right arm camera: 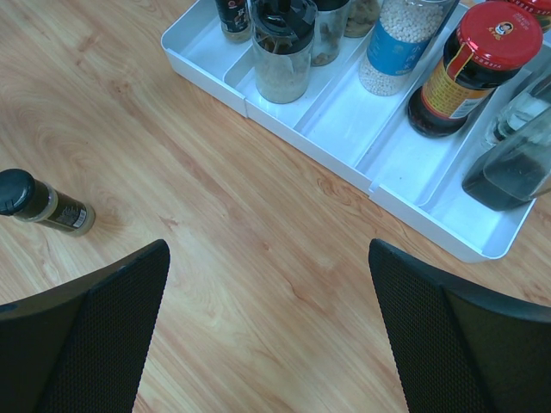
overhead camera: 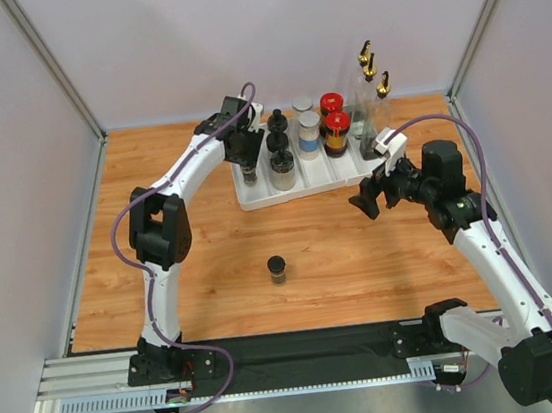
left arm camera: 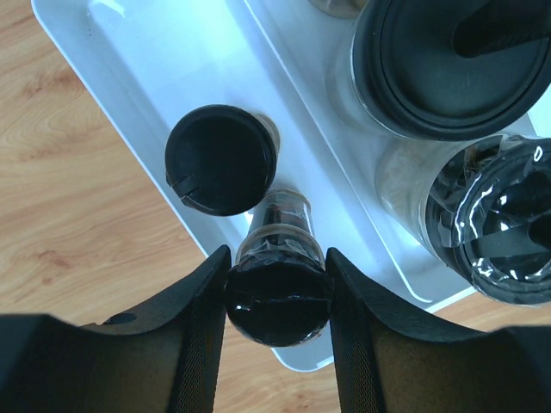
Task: Organize the condiment bottles
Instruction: Place the bottle in the storage box.
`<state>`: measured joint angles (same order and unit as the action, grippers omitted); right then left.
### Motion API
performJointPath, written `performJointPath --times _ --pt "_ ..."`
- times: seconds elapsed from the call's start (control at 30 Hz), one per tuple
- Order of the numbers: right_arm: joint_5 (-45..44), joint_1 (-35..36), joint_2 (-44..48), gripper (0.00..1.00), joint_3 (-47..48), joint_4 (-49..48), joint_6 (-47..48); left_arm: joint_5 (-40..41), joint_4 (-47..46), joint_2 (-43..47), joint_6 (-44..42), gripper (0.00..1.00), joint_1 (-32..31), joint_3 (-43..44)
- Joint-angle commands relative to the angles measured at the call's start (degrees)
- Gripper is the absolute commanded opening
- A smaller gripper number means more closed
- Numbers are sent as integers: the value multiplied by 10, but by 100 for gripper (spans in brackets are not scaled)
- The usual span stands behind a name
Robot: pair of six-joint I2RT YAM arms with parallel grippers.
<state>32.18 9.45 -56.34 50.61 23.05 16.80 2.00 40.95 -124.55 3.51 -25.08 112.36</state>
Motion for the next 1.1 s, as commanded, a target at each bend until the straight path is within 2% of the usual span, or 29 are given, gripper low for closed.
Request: performJointPath --times 0.0,0.07,0.1,0.27,0.37,0.7,0.83,0.87,1.07 --pt "0 -1 -1 100 5 -12 10 3 7 -9 -14 35 2 36" --pt "-1 -1 -2 100 5 -11 10 4 7 -9 -15 40 2 36" --pt "-2 -1 -2 100 5 -11 10 4 8 -9 -16 48 1 37" --pt "-2 -1 -3 100 5 -10 10 9 10 1 -18 71 2 37" --pt "-3 -1 -2 100 5 -11 11 12 9 11 -22 78 2 35" --pt "-5 -2 0 100 5 -8 17 32 -8 84 -24 84 2 1" --pt "-6 -1 3 100 5 -8 19 42 -32 143 -25 88 2 -52" --pt "-8 -1 3 100 5 -7 19 38 -42 169 -25 92 2 -77" --pt "-19 -1 5 100 5 -5 28 7 -75 275 -10 97 2 -185"
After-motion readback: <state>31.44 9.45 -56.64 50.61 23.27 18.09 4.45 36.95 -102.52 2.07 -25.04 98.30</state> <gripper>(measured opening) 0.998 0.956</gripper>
